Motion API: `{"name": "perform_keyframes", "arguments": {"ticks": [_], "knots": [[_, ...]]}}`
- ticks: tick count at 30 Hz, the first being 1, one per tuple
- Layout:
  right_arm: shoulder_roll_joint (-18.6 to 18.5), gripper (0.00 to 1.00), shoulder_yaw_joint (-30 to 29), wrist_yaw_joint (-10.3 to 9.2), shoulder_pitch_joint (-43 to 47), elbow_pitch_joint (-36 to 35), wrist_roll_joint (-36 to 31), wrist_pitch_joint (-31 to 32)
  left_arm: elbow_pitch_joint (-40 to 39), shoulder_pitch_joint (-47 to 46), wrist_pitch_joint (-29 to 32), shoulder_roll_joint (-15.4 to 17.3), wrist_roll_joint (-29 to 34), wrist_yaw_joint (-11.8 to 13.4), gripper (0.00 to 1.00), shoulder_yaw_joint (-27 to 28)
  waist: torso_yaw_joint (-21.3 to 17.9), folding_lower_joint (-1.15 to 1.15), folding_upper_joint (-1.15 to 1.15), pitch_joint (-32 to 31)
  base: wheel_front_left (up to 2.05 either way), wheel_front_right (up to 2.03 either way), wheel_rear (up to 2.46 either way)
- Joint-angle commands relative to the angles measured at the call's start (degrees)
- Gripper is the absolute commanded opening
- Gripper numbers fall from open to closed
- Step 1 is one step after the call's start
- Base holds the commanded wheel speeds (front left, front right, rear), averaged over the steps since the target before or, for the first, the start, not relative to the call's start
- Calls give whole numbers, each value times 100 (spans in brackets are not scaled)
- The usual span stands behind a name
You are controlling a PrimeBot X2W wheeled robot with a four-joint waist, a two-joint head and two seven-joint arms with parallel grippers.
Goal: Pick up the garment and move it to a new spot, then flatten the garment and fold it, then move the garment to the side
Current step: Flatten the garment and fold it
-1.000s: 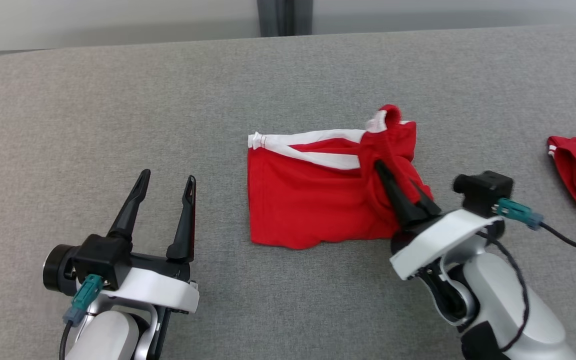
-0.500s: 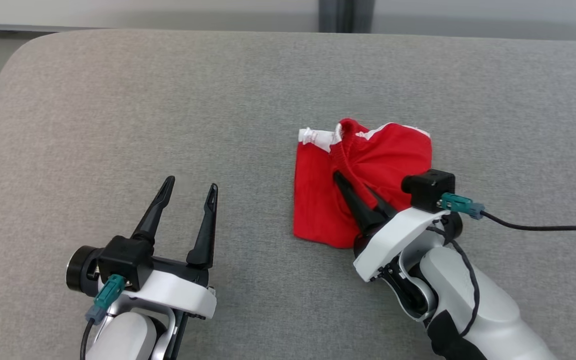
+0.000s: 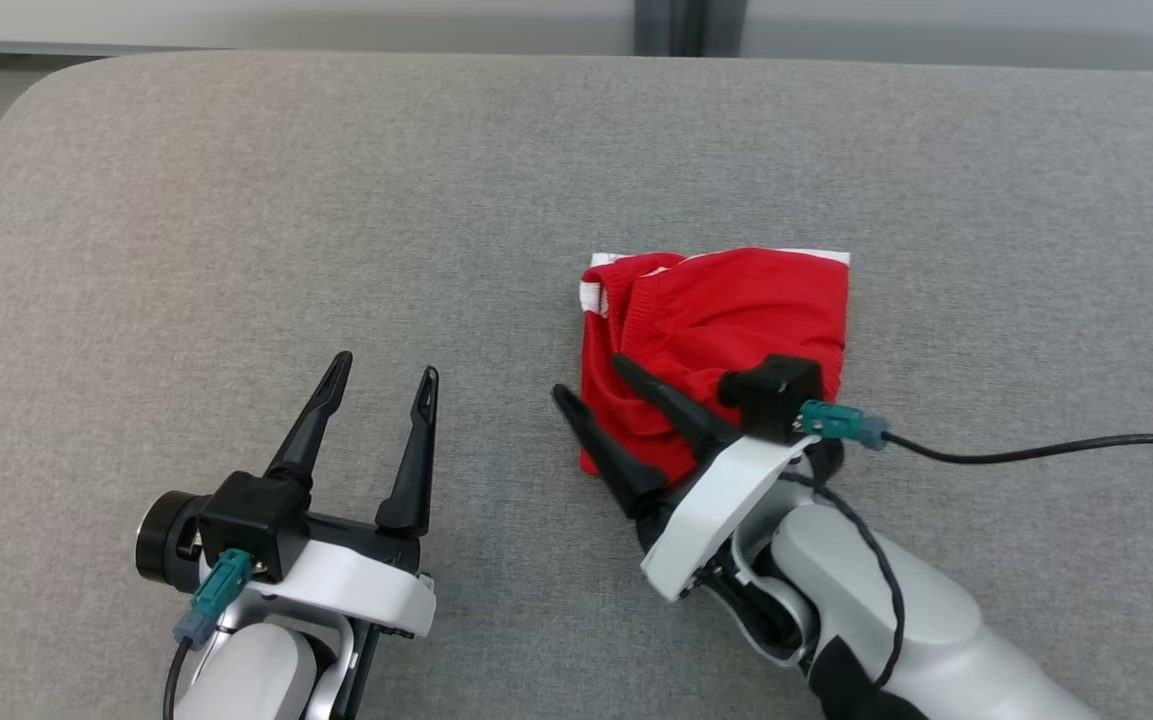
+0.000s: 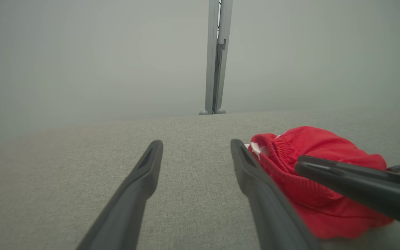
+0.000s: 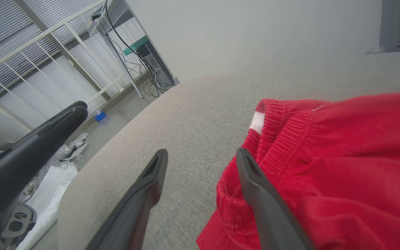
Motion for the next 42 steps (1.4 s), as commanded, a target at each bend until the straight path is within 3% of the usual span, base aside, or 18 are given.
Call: {"name": "perform_keyframes", "arguments": {"ticks": [1,5,16,23,31,42], "knots": [[-35,100,129,0,-5,-196,-10,-53,-6,-87,-21,48,-14,39,100,24,-71,0,0,-26,0,0,0],[-50,100,46,0,60,-535,-248,-64,-18,-36,-26,88,-26,80,100,67,-200,0,0,-87,0,0,0],[-310,100,-2861,0,1508,-2178,-2304,-45,-231,119,-45,265,-53,313,100,333,-581,0,0,-327,0,0,0],[-470,100,-4135,-1,2316,-2695,-3016,76,-394,259,-19,403,-69,450,100,490,-710,0,0,-502,0,0,0],[-554,100,-4798,0,3156,-3113,-3406,502,-541,523,41,517,-118,563,100,553,-771,0,0,-735,0,0,0],[-419,100,-4932,-1,3408,-3438,-3441,711,-607,680,131,554,-153,614,100,490,-762,0,0,-802,0,0,0]]}}
